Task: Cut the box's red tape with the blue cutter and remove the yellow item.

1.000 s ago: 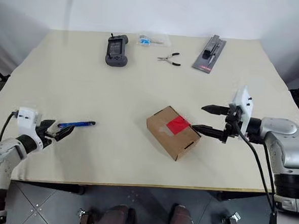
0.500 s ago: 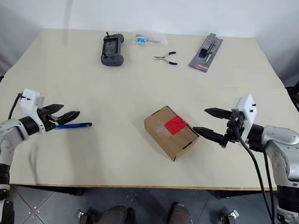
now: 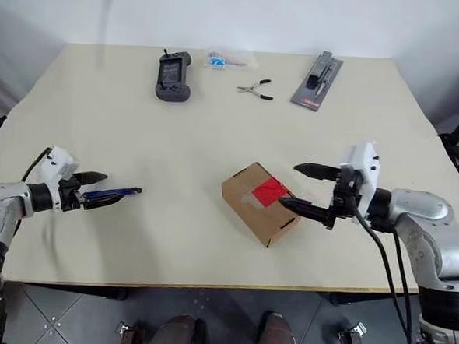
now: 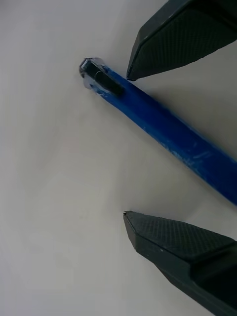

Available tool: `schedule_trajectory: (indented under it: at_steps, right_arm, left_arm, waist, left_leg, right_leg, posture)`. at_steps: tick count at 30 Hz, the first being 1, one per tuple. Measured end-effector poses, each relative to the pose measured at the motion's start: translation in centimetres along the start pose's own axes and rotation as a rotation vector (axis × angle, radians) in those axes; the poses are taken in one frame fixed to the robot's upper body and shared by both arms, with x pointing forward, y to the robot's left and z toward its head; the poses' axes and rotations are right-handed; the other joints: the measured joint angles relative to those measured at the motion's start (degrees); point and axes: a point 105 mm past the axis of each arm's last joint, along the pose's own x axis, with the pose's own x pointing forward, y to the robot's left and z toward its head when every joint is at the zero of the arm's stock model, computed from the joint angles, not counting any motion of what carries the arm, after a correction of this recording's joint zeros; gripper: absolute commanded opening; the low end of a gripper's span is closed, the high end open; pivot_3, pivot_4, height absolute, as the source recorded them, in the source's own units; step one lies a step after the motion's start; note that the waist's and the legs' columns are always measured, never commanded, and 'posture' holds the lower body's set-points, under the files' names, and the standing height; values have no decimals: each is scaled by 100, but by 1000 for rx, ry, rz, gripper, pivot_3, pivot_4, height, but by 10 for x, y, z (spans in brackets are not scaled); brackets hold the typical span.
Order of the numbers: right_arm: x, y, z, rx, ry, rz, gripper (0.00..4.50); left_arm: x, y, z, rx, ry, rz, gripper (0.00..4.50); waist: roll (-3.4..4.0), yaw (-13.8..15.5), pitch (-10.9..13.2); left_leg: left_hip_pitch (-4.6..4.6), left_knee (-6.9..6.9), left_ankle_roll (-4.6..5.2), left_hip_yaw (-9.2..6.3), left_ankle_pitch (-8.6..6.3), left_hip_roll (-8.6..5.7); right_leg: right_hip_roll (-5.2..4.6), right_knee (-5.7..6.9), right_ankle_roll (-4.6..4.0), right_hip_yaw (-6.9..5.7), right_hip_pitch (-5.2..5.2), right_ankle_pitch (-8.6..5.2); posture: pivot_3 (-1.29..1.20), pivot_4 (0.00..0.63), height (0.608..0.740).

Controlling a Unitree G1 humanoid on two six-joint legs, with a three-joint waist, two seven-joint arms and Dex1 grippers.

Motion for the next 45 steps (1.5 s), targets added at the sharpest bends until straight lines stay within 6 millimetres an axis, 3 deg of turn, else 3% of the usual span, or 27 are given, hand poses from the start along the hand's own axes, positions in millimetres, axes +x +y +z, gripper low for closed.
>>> schedule_trajectory:
  at_steps: [6,13,16,28,35,40,45]
  right_arm:
    - [16,16,33,-57,-70,106,4500]
    - [23,22,41,-78,-67,161,4500]
    - [24,24,40,-77,-63,177,4500]
    - [30,25,36,-72,-55,202,4500]
    - [31,24,36,-75,-65,202,4500]
    - [33,23,34,-64,-70,201,4500]
    - [35,22,32,-58,-73,205,4500]
  left_arm:
    - [-6,3,-3,69,56,-47,4488]
    - [-22,5,-12,171,176,-96,4488]
    - [-26,6,-14,186,188,-100,3889]
    - [-28,-5,-23,175,139,-116,458]
    - [-32,-19,-19,-22,60,-127,406]
    - [-23,-63,-10,-315,-9,-294,406]
    - [-17,-99,-1,-482,-36,-395,406]
  waist:
    - [1,-10,-1]
    - [2,-96,-2]
    - [5,-159,-4]
    - [21,-165,-13]
    - [19,-158,-12]
    - [-13,-141,7]
    - [-19,-144,10]
  left_leg:
    - [0,4,2,1,-2,1]
    - [1,-12,3,33,-4,5]
    - [3,-19,3,39,-4,6]
    - [16,4,2,63,-3,17]
    - [3,4,4,71,-13,18]
    - [-7,7,5,65,-19,20]
    - [-6,7,2,65,-20,21]
  right_leg:
    - [0,5,0,1,-1,0]
    - [-2,17,0,7,-32,0]
    - [-3,23,0,10,-39,0]
    - [-3,75,-6,37,-59,1]
    - [-4,71,-5,38,-72,1]
    - [-4,68,-4,32,-75,2]
    - [-3,61,-4,32,-74,2]
  posture:
    - [0,150,740]
    - [0,150,740]
    - [0,150,740]
    - [0,150,740]
    - [0,150,740]
    - [0,150,740]
    - [0,150,740]
